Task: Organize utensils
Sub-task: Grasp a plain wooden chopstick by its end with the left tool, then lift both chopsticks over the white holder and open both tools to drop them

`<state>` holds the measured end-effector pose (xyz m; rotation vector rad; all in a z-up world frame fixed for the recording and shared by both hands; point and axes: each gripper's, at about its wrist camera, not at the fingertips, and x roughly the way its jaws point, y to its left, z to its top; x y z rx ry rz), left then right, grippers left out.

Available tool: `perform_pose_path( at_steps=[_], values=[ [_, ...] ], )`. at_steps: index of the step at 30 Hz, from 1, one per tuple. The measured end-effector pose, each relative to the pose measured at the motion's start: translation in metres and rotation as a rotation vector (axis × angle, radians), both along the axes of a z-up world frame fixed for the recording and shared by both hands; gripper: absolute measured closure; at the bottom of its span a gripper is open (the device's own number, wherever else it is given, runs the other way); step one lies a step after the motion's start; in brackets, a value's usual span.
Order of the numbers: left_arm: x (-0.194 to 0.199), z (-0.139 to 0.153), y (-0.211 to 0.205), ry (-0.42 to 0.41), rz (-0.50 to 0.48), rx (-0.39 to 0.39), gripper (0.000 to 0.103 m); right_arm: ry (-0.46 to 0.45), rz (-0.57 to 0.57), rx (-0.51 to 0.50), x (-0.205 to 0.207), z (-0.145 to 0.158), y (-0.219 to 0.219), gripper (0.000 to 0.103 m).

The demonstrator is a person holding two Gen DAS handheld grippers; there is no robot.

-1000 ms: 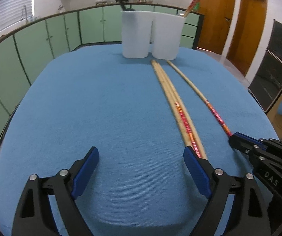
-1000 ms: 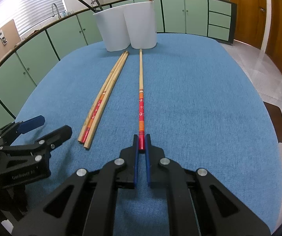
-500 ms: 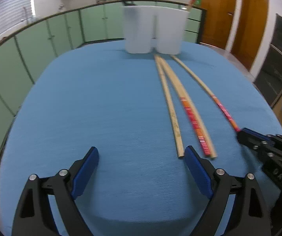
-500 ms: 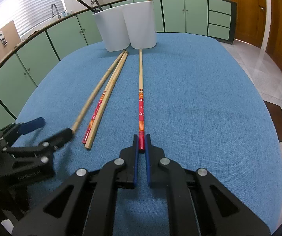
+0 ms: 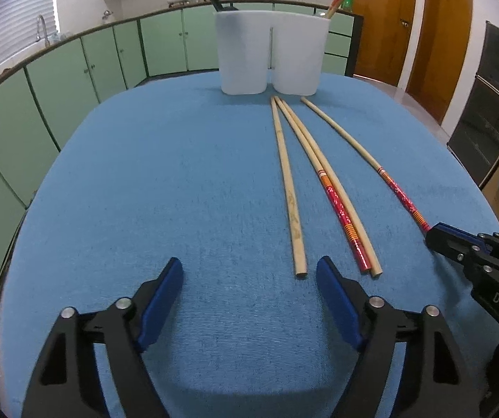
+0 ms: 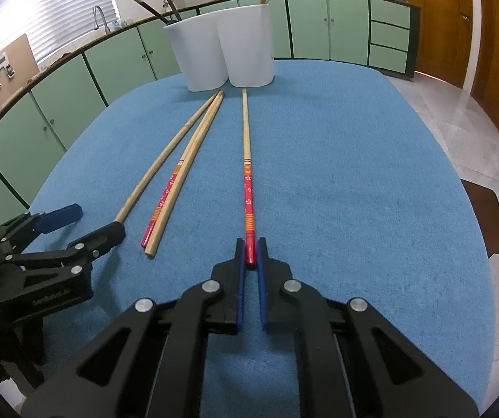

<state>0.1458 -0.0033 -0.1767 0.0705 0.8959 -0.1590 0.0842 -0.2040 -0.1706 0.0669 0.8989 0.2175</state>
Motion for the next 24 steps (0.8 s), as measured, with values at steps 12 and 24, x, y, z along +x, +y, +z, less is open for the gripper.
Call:
perform_pose_path(
  at_steps=[12, 24],
  values=[
    [0.002, 0.001, -0.014, -0.008, -0.033, -0.029, 0.071, 0.001, 0.029, 0.0, 0.002, -0.002, 0.003, 0.094],
    [-0.003, 0.007, -0.017, -0.026, -0.042, -0.05, 0.096, -0.036, 0.027, 0.0, -0.004, 0.006, 0.002, 0.098]
  ],
)
